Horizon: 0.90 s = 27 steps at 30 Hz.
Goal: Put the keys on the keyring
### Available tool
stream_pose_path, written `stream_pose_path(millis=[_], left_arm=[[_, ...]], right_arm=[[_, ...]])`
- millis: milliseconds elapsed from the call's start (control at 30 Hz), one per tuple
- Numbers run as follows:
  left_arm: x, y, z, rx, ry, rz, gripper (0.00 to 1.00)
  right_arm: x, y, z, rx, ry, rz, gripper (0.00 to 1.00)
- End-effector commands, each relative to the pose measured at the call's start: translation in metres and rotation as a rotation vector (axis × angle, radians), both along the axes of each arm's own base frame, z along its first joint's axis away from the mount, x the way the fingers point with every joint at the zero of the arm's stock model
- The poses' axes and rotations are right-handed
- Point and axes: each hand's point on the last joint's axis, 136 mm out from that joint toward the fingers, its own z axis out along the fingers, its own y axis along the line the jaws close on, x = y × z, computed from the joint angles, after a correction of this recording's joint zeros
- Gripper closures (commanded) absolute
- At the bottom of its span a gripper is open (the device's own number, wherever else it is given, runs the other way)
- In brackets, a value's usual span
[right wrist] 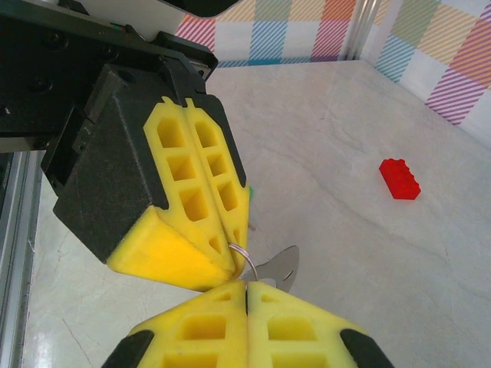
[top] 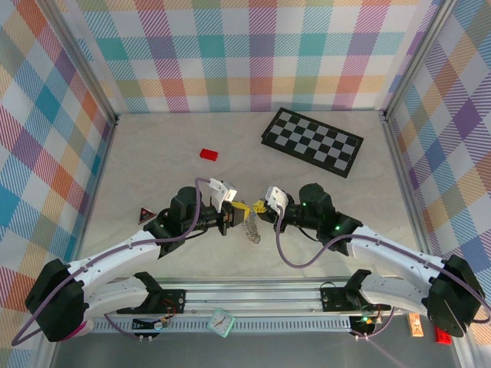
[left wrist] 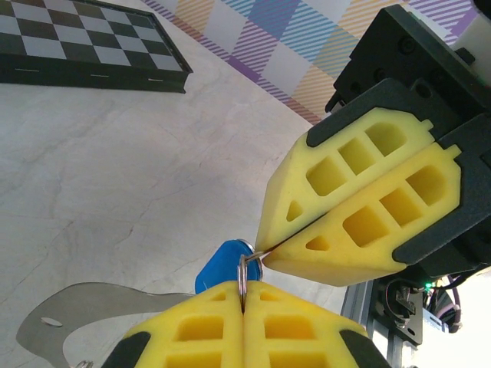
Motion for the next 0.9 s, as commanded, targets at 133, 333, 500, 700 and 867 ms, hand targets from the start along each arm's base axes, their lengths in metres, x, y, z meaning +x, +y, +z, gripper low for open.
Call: stream_pose_path(millis=[133,333,500,700,867], left_arm=[[0.0064,-0.003,0.0249,-0.069,-0.057,0.008,1.0],[0.0069,-0.0032,0.0238,-0.071,-0.057,0.009,1.0],[0.0067,-0.0043,0.0233,-0.073,-0.056,0.005,1.0],[0.0071,-0.0041,0.0232,-0.076,-0.059,0.006,1.0],[0.0074,-0.003,0.0239,-0.076,-0.074,0.011,1.0]], right_arm=[[-0.0095,0.0073,0.0036,0.038,0.034,0.059,1.0],[-0.0107,0.01,0.0056,0.052,0.044,0.071,1.0],[-0.0111,0.0116,0.0059,0.061,0.054,0.077,1.0],[-0.0125,0.0129,0.0044,0.06,0.068,0.085,1.0],[-0.0151,0.0128,0.0041,0.055,0.075,0.097,1.0]])
